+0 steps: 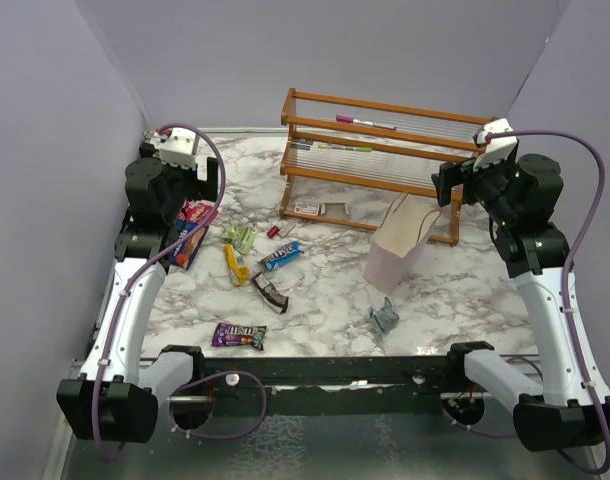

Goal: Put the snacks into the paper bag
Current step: Adjust the paper bag at the center of the board.

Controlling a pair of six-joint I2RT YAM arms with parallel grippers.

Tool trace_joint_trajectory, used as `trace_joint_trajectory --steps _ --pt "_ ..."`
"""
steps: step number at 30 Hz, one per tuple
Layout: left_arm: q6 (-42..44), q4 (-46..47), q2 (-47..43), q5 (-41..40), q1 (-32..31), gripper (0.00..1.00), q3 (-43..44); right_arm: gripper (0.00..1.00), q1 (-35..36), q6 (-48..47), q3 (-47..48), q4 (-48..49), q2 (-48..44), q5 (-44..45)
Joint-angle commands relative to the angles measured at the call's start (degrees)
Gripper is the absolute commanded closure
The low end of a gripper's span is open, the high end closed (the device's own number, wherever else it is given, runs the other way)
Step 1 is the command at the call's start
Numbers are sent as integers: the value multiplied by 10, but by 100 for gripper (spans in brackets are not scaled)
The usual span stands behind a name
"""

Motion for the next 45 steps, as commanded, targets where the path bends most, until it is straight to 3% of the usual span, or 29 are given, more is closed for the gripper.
trace_joint_trajectory --steps 1,16,32,37,45 --pt "-5 16 -12 13 5 1 -1 1 4 0 3 10 0 -5" --pt "11 8 -9 17 5 1 -4 1 4 -28 12 -19 2 -10" --pt "22 13 5 52 5 1 -23 1 4 -24 57 -177 3 -173" --pt "20 25 15 68 5 1 -29 0 4 -8 70 -224 16 -130" --pt "17 34 22 85 5 1 -36 8 5 8 46 -259 34 -111"
